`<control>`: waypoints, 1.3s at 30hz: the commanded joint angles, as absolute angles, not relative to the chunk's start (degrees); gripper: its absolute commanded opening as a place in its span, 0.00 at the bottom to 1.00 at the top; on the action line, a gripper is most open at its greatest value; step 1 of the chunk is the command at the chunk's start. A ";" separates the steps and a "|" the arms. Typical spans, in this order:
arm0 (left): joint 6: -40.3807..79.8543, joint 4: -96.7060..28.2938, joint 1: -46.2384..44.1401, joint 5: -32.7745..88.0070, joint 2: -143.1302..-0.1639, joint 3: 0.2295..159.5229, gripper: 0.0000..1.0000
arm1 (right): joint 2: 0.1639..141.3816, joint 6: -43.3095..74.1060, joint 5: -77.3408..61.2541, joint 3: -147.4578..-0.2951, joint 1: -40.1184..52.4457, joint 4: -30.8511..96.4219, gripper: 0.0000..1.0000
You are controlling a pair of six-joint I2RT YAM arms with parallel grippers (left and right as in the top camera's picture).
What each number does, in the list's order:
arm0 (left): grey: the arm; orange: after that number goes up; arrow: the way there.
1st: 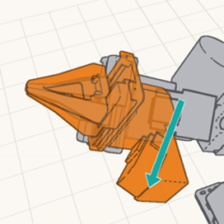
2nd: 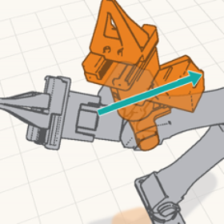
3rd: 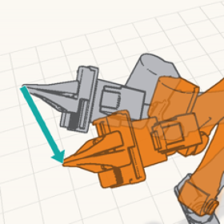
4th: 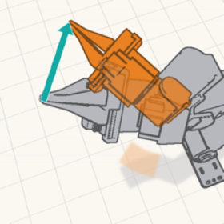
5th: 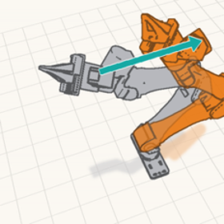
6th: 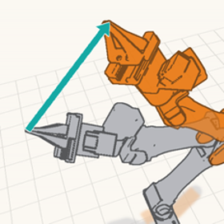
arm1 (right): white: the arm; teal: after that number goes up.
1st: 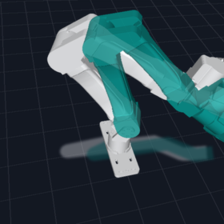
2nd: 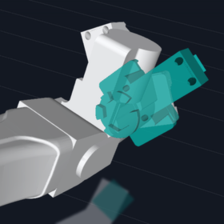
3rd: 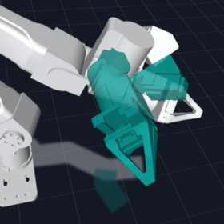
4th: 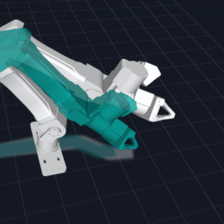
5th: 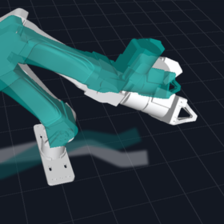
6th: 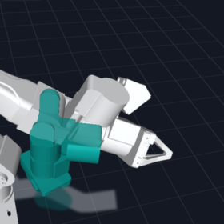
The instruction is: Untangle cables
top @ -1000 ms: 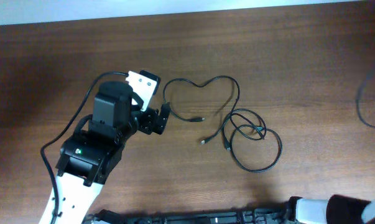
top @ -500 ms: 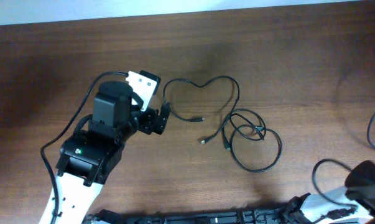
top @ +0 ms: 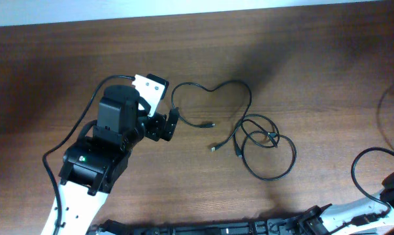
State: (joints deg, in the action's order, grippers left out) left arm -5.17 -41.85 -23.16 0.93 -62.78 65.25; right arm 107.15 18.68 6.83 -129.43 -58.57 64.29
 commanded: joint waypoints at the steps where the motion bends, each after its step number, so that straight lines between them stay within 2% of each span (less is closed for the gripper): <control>1: -6.13 -41.74 -22.83 1.58 -62.50 65.89 0.99 | 107.22 19.18 3.97 -127.20 -58.57 63.96 0.04; 11: -6.13 -41.74 -22.83 1.58 -62.50 65.89 0.99 | 107.26 18.70 -3.64 -112.60 -58.57 52.05 0.04; 17: -6.13 -41.74 -22.83 1.58 -62.50 65.89 0.99 | 107.26 14.52 -12.05 -106.02 -58.52 49.43 0.04; 22: -6.13 -41.74 -22.83 1.58 -62.50 65.89 0.99 | 107.26 13.96 -12.45 -102.69 -58.52 51.20 0.04; 23: -6.13 -41.74 -22.81 1.58 -62.50 65.89 0.99 | 107.26 13.98 -12.47 -101.86 -58.54 51.20 0.08; 24: -6.13 -41.74 -22.83 1.58 -62.50 65.89 0.99 | 107.26 13.98 -12.47 -101.34 -58.52 51.24 0.26; 25: -6.13 -41.74 -22.83 1.58 -62.50 65.89 0.99 | 107.26 13.98 -12.47 -101.01 -58.52 51.24 0.53; 26: -6.13 -41.74 -22.83 1.58 -62.50 65.89 0.99 | 107.26 13.96 -12.47 -100.82 -58.52 51.40 0.86; 27: -6.13 -41.74 -22.81 1.58 -62.50 65.89 0.99 | 107.26 13.98 -12.47 -100.79 -58.54 51.64 0.93; 34: -6.13 -41.74 -22.83 1.58 -62.50 65.89 0.99 | 107.26 13.96 -13.63 -100.79 -58.52 54.48 0.99; 39: -6.13 -41.74 -22.81 1.58 -62.50 65.89 0.99 | 107.26 13.93 -13.96 -100.82 -58.52 60.71 0.99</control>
